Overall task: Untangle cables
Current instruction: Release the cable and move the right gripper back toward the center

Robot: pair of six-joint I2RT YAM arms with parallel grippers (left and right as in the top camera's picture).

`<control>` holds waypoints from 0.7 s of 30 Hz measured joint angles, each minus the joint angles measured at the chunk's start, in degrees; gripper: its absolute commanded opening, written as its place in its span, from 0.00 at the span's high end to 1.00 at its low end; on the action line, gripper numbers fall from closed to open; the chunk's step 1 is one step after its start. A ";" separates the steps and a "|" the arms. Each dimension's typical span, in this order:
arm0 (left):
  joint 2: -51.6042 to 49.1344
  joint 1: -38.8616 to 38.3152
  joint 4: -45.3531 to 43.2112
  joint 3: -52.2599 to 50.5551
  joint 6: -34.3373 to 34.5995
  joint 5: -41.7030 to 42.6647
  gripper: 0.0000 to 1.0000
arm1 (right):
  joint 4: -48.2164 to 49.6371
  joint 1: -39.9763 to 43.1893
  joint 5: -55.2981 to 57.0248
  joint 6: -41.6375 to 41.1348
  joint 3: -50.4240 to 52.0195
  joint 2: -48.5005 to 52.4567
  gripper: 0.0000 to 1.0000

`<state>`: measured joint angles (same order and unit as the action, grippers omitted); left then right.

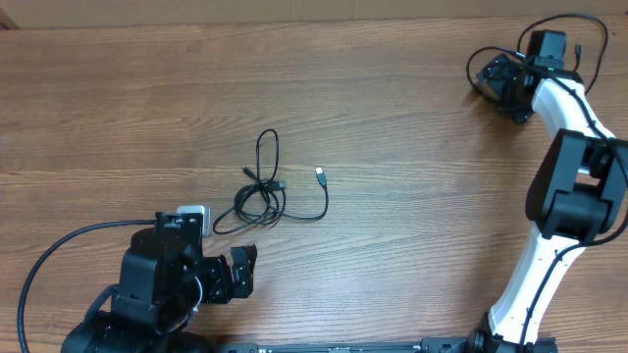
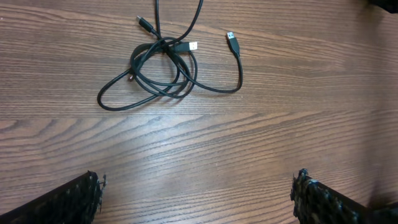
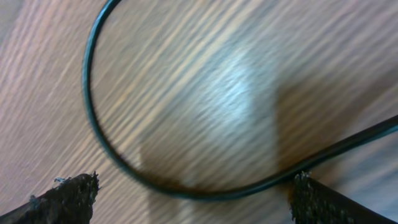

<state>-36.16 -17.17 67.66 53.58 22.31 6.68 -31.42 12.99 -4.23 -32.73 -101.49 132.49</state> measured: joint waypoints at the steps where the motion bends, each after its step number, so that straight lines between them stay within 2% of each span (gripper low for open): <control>1: 0.00 0.00 0.00 0.00 0.00 0.00 0.00 | 0.31 -0.50 -0.09 -0.02 0.04 0.00 0.00; 7: 0.00 0.00 0.00 0.00 0.00 0.00 0.00 | 0.15 -4.07 -1.86 2.14 0.04 0.00 0.00; 13: 0.00 0.00 0.00 0.00 -0.02 0.00 0.01 | -7.04 -3.37 -3.48 4.96 -2.36 -1.31 0.00; 17: 0.00 0.00 0.00 0.00 -0.02 0.00 0.01 | -11.82 -0.68 -3.74 5.62 -5.57 -6.54 0.00; 21: 0.00 0.00 0.04 0.00 0.00 0.00 0.01 | -17.18 2.34 -5.16 5.86 -8.48 -17.38 0.00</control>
<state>-36.16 -17.17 67.70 53.58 22.31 6.68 -48.60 15.33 -9.39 -26.87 -109.97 115.11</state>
